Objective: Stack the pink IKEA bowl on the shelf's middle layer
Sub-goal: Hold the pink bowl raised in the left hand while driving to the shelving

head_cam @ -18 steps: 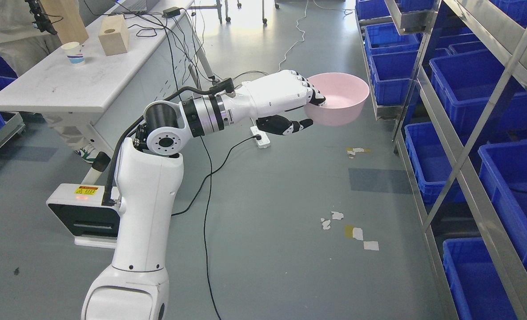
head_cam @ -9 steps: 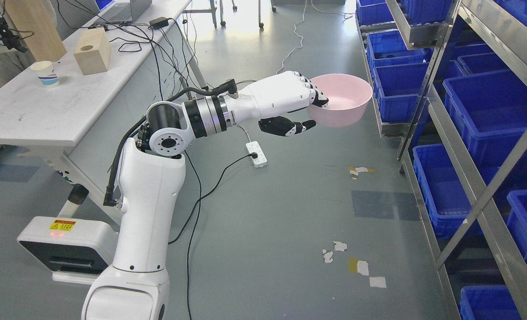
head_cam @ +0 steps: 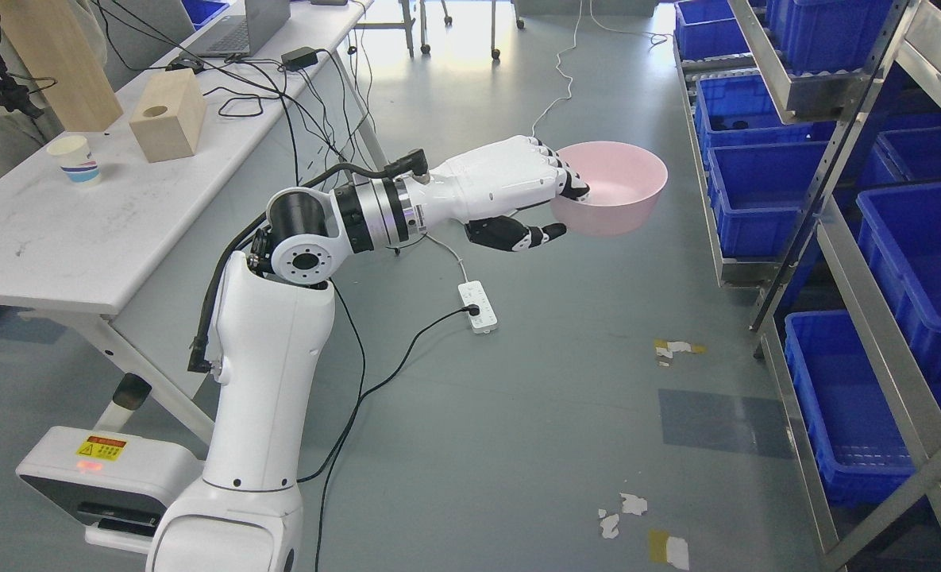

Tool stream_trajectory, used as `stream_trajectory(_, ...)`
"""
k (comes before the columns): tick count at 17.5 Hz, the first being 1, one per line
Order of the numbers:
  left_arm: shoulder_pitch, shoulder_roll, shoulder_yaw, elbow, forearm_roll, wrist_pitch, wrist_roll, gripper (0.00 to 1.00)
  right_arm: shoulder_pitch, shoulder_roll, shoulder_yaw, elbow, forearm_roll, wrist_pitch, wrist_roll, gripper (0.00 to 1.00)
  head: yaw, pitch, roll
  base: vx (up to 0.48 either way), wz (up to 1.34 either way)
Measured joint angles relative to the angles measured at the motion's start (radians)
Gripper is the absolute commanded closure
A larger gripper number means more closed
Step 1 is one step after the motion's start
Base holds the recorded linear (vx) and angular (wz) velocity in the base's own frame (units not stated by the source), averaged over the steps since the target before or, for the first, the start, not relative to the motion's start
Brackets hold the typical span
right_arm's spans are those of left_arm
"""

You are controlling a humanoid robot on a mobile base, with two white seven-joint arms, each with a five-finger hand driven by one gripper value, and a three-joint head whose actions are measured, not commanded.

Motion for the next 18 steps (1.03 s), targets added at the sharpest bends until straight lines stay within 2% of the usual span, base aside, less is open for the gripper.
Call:
stream_trajectory(9,0.008,0.000,-0.007,0.000,0.000,0.003,0.000,0.96,0.000,0.000,0.000,0.000,0.000,0.000,0.000,0.00,0.0000,0.000,0.000,0.205,0.01)
stream_trajectory(18,0.007,0.000,-0.026,-0.002,0.015,-0.010,0.046,0.95,0.000,0.000,0.000,0.000,0.000,0.000,0.000,0.00,0.0000,0.000,0.000,0.072,-0.57)
